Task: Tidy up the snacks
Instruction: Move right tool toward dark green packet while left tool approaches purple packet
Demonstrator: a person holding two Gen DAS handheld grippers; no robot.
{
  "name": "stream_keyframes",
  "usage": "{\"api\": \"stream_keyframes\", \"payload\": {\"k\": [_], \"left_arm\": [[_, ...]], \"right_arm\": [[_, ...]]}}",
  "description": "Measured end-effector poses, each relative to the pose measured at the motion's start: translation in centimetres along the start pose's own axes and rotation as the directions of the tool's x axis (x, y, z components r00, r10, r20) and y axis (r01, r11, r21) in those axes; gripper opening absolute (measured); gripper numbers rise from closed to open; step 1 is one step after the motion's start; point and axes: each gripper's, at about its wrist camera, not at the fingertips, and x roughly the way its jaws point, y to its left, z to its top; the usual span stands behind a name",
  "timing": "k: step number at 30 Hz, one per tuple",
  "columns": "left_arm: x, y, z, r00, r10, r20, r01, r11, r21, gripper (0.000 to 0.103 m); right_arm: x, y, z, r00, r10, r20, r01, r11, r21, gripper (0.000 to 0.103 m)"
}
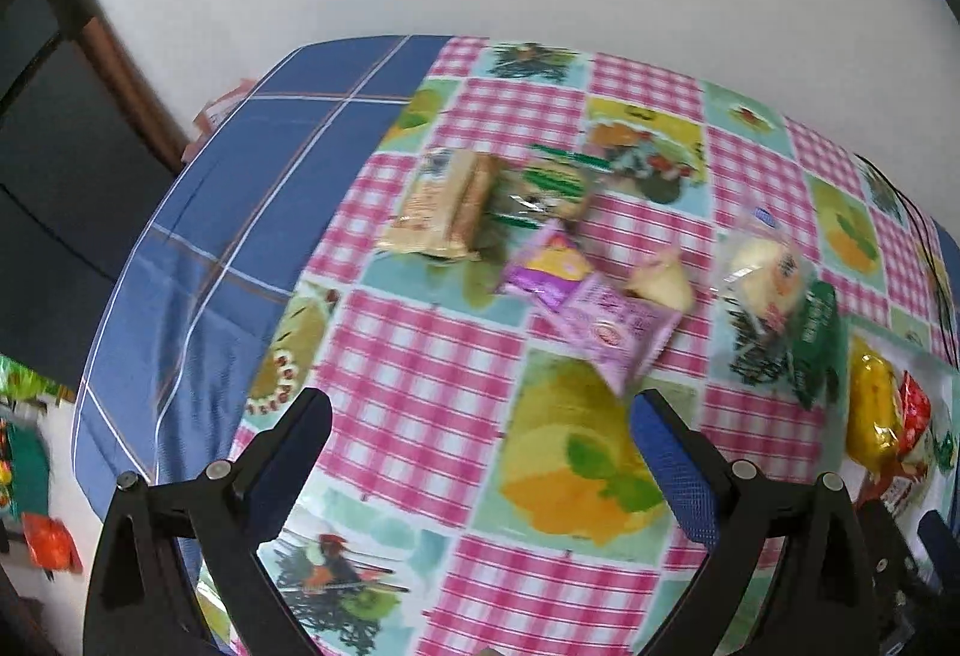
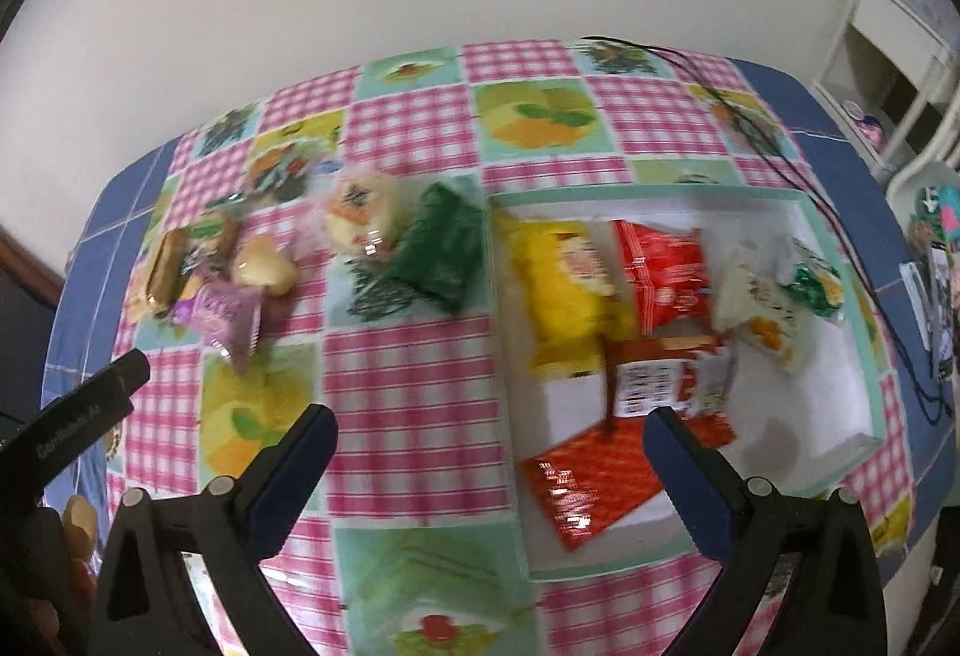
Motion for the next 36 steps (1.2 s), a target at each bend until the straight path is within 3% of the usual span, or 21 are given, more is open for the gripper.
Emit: {"api": "stream_keyframes", "payload": {"k": [13, 27, 36], "left_arm": [[1.2, 3.5, 0.4, 1.0, 0.007, -0.027, -0.009, 0.998, -0.061, 0.099], [3.1, 2.2, 2.0, 0.996, -0.076, -0.055, 0.071, 0.995, -0.074, 0.099], [5.4, 0.4, 3.1, 0.984, -0.152, -0.09, 0.143, 0.985, -0.098, 0.099]], "right_arm": [[1.7, 3.5, -0.5, 0.999, 0.04, -0.037, -0.041, 0.998, -0.04, 0.103], [3.1, 3.7, 2.6, 0.999, 0.049, 0.017, -0.047, 0.996, -0.078, 0.103], [5.7, 3.1, 5.2, 0.998, 0.061, 0.011, -0.061, 0.997, -0.048, 0.103]]}}
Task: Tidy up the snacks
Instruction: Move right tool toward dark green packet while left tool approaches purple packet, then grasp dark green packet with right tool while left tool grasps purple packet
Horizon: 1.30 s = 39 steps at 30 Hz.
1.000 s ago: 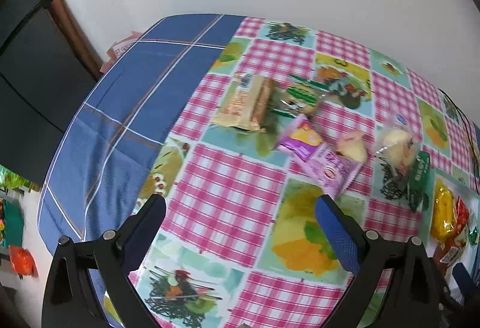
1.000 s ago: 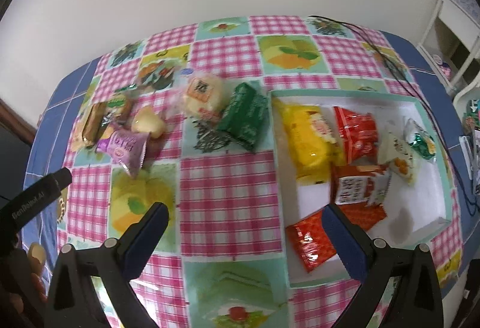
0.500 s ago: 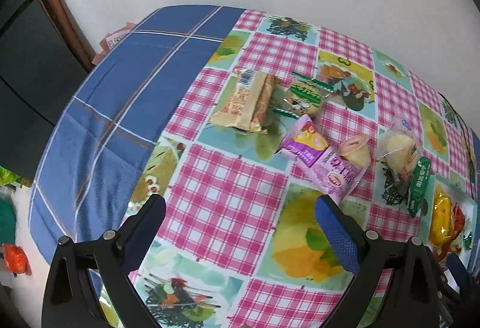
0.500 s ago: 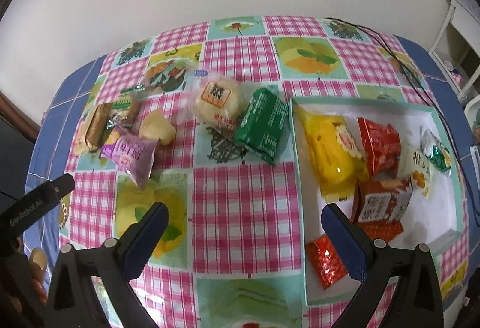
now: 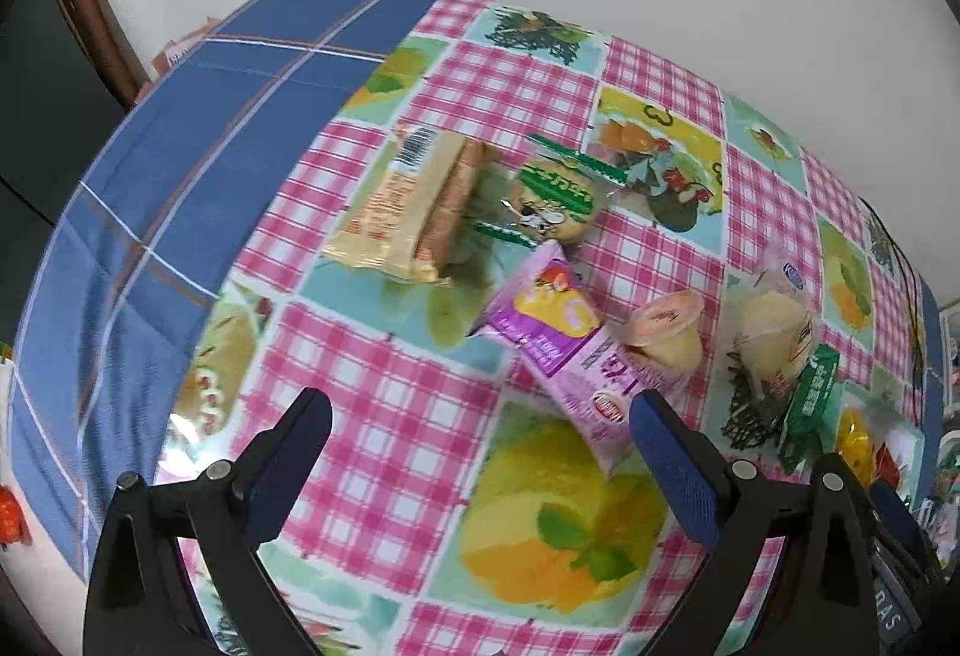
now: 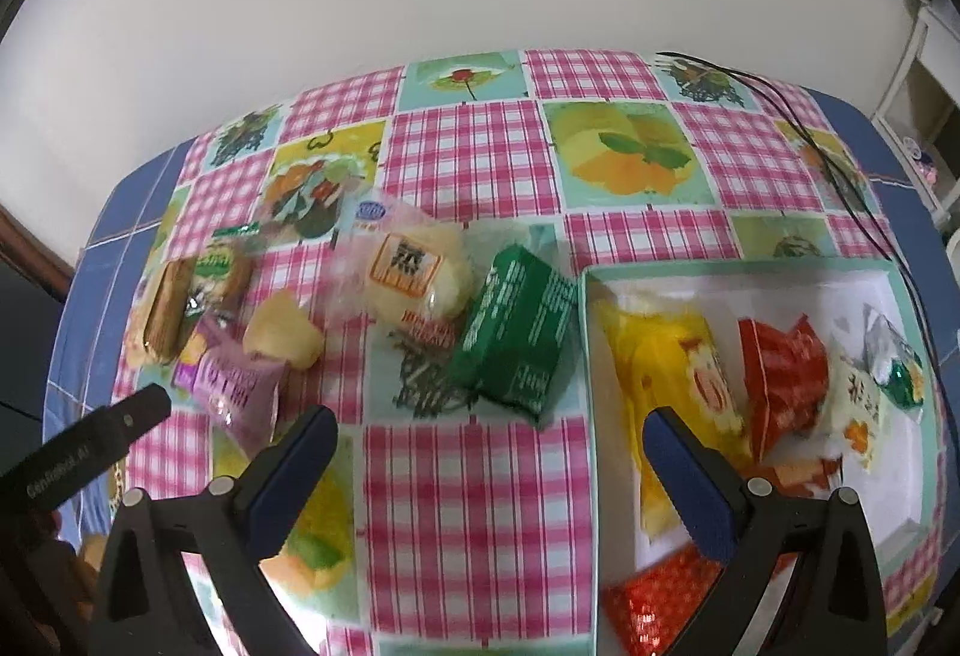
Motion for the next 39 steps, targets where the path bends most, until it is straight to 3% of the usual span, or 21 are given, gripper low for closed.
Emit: {"api": "stream_keyframes", "payload": {"k": [9, 16, 19, 22, 30, 35, 39], "left_arm": [[2.5, -0.6, 1.0, 0.999, -0.009, -0.036, 0.009, 1.0, -0.001, 0.099], [3.2, -1.3, 1.7, 0.999, -0.039, -0.031, 0.039, 0.999, 0.002, 0.098], [3.5, -1.7, 1.8, 0.999, -0.043, -0.028, 0.044, 0.999, 0.014, 0.097], [4.0, -2.0, 1.9, 0.999, -0.043, -0.034, 0.044, 0.999, 0.029, 0.086], [5.7, -2.3, 2.0, 0.998, -0.023, -0.06, 0.025, 0.999, 0.034, 0.08], [6.2, -1.9, 1.9, 0.998, -0.009, -0.07, 0.011, 1.0, 0.023, 0.06], [6.3, -1.6, 1.8, 0.998, -0.001, -0.068, 0.003, 1.0, 0.022, 0.053]], "right_arm": [[2.1, -0.5, 1.6, 1.0, -0.002, 0.013, 0.001, 1.0, 0.023, 0.101], [3.2, 0.2, 2.5, 0.999, 0.013, 0.031, -0.013, 1.0, 0.011, 0.083], [4.2, 0.0, 2.5, 1.0, 0.016, 0.016, -0.016, 1.0, 0.023, 0.081], [4.9, -0.4, 2.6, 1.0, 0.006, 0.008, -0.006, 0.999, 0.032, 0.071], [5.9, -1.1, 2.7, 1.0, 0.006, 0.002, -0.006, 0.999, 0.043, 0.065], [6.0, -1.1, 2.8, 1.0, 0.009, -0.003, -0.009, 0.999, 0.041, 0.056], [6.1, -0.7, 2.6, 1.0, 0.02, -0.019, -0.02, 0.999, 0.027, 0.052]]}}
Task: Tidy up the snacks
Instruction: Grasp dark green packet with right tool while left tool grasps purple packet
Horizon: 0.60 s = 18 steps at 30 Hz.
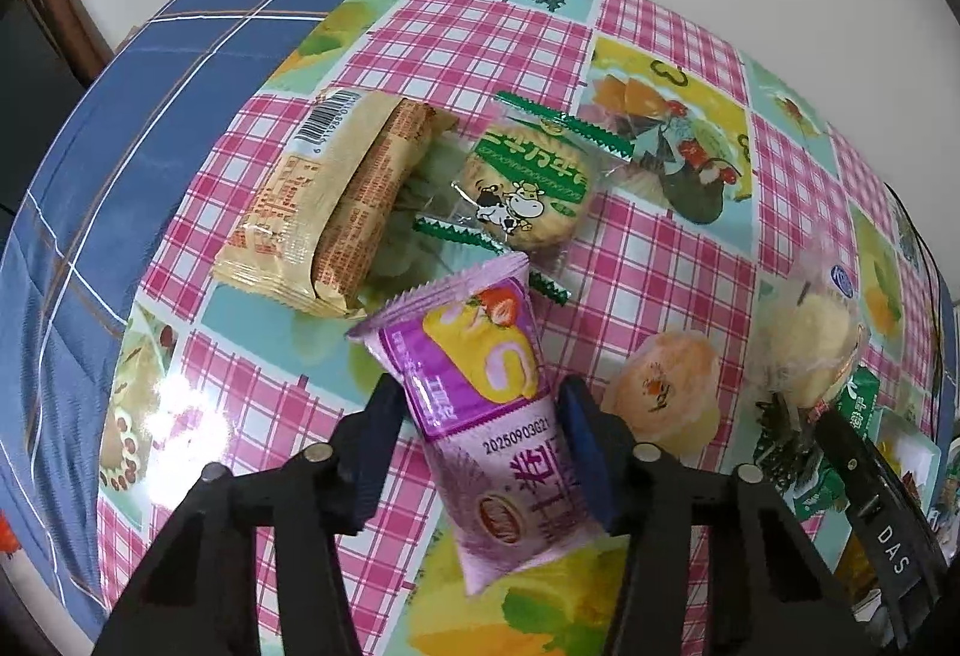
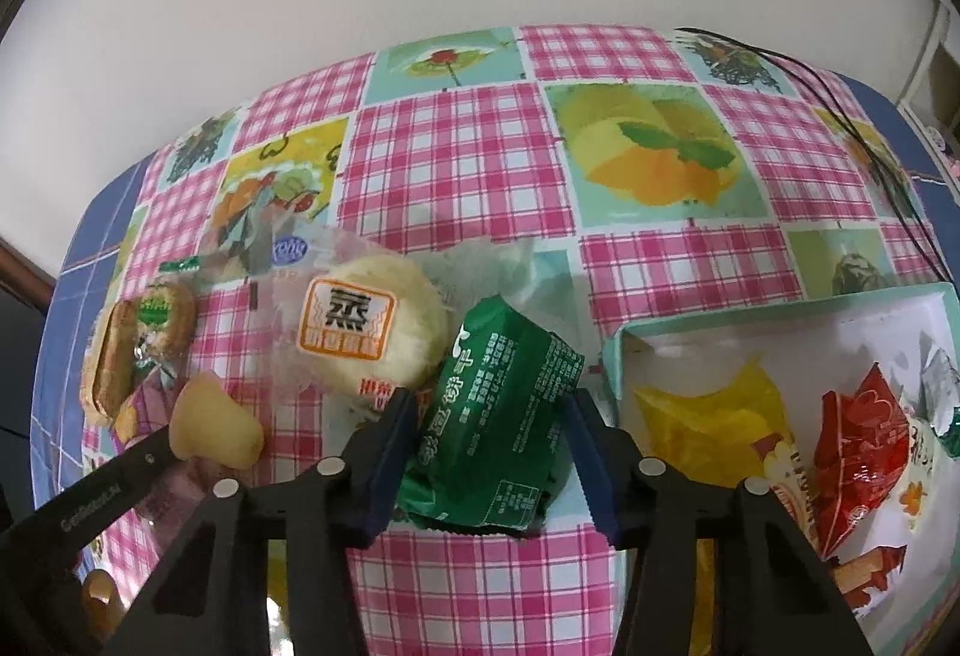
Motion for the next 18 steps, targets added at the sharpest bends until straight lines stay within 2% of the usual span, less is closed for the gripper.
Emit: {"api": "stream_keyframes", "payload": {"k": [10, 18], "left_arm": [[0.3, 1.0, -0.1, 1.0, 0.006, -0.004, -0.006, 1.0, -0.013, 0.052], [0.8, -0.2, -0.5, 0.998, 0.06, 0.005, -0.06, 0.998, 0.038, 0.052]], "right_arm": [[1.2, -0.7, -0.5, 0.999, 0.045, -0.029, -0.044, 0.998, 0.044, 0.05], [1.1, -0.9, -0.7, 0.998, 0.063, -0.028, -0.061, 0.997, 0.056, 0.047]]}}
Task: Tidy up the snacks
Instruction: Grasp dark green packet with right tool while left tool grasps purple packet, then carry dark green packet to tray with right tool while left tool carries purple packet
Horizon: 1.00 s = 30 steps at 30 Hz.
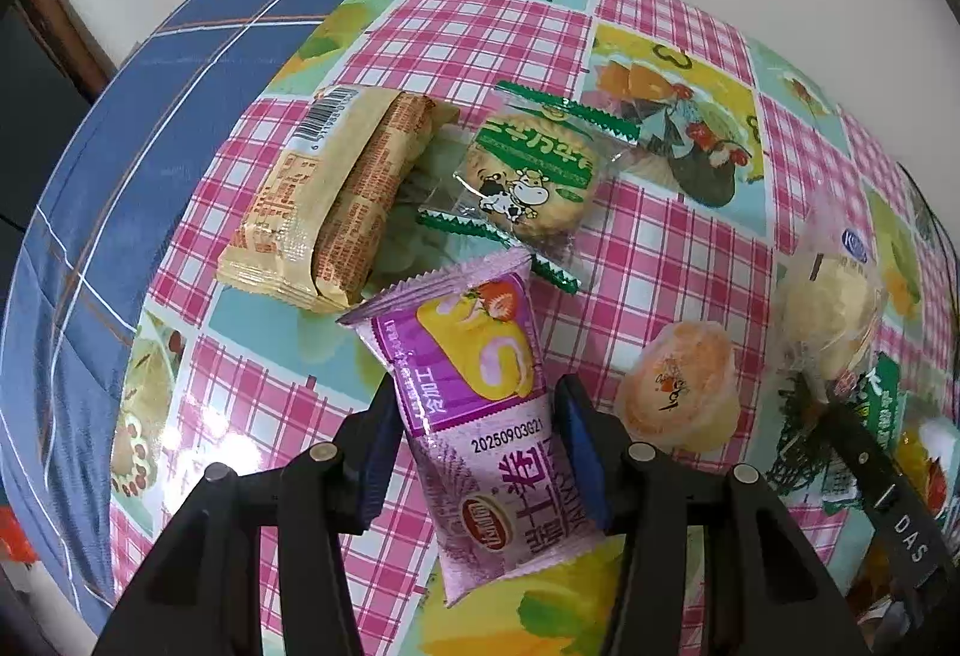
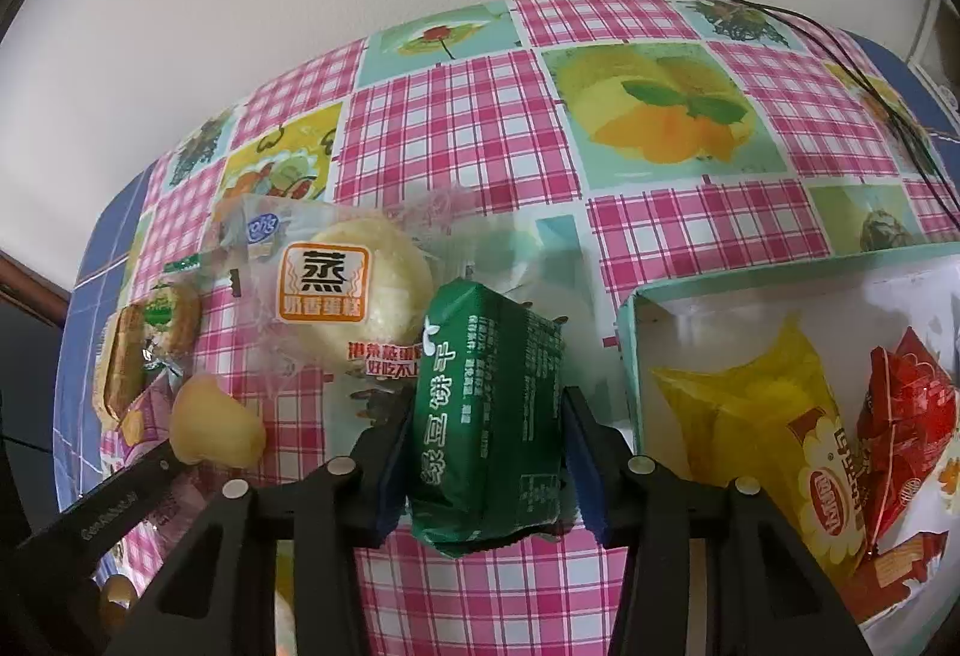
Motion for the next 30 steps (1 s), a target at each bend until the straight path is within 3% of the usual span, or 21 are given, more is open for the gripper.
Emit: {"api": "stream_keyframes", "payload": {"k": [7, 11, 30], "left_arm": [[-0.9, 0.0, 0.1, 1.0, -0.014, 0.009, 0.014, 1.0, -0.02, 0.041], [-1.7, 0.2, 0.1, 0.999, -0.032, 0.017, 0.033, 0.999, -0.032, 0.04], [-8.9, -0.1, -2.4, 0.99, -0.064, 0.122, 0.069, 0.997, -0.04, 0.039]], "right_arm": [[-0.4, -0.6, -0.1, 1.0, 0.013, -0.001, -0.013, 1.0, 0.026, 0.043], [-1.1, -0.9, -0.1, 1.0, 0.024, 0.006, -0.024, 0.999, 0.047, 0.026], [-7.6, -1.3, -1.6, 0.995, 0.089, 0.046, -0.092, 0.994, 0.06, 0.026]]}}
